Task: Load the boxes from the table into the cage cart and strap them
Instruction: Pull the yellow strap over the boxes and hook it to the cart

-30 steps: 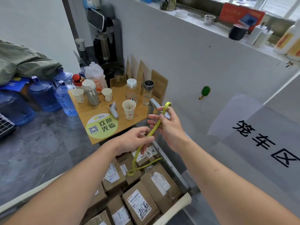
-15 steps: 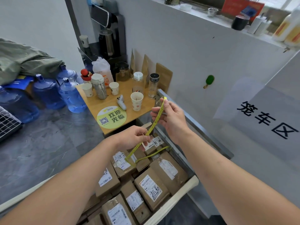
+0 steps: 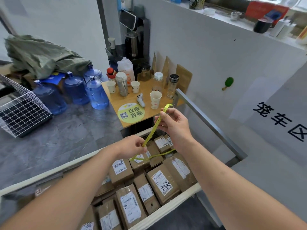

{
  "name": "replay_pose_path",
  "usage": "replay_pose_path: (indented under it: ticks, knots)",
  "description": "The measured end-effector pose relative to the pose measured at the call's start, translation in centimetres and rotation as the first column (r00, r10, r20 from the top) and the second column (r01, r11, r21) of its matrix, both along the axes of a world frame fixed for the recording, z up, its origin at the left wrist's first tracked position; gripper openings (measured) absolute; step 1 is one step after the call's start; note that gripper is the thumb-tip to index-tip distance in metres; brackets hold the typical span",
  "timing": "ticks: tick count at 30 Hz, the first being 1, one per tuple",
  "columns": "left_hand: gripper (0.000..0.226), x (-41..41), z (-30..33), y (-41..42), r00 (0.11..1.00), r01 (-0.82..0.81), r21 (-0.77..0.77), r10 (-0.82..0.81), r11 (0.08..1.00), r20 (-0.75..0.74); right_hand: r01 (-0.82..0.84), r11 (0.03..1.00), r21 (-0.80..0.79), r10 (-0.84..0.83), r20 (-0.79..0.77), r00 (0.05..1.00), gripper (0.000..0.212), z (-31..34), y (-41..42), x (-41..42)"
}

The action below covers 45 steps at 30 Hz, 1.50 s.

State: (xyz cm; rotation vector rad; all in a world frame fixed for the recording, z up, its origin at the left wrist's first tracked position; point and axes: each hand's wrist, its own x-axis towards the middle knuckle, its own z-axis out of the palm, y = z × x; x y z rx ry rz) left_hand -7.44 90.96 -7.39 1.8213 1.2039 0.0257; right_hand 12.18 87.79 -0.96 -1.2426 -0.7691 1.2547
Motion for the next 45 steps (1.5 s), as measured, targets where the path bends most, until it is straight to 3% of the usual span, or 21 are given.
replay_pose_path:
  ticks: [9,18,32,39,42,45]
  knots:
    - [0.034,-3.5,1.7,-4.6,0.997,-0.040,0.006,0.040,0.999,0.072,-0.046,0.998,0.053,0.045,0.025,0.999,0.022,0.7,-3.2,-3.8]
    - [0.033,-13.4,0.8,-4.7,1.000,0.010,0.049,-0.010,0.999,0.002,0.026,0.998,0.057,-0.032,0.113,0.993,0.020,1.2,-5.2,-13.1]
    - [0.026,-28.3,-0.1,-8.0,0.996,0.063,0.027,-0.064,0.998,0.055,0.059,0.993,0.103,-0.077,0.179,0.981,0.021,0.7,-10.3,-27.9]
    - [0.012,-32.4,0.5,-9.3,0.997,-0.052,0.025,0.050,0.998,0.052,-0.017,0.996,0.082,-0.002,0.230,0.973,0.024,-1.0,-10.8,-31.3]
    - [0.019,-33.7,0.9,-10.0,0.985,-0.161,0.040,0.158,0.986,0.070,-0.061,0.997,0.053,0.044,0.272,0.961,0.021,-2.9,-10.8,-32.6]
    - [0.040,-34.5,1.6,-11.0,0.890,-0.382,-0.155,0.407,0.911,0.204,-0.090,0.996,0.025,0.073,0.401,0.913,0.023,-5.5,-10.9,-33.6]
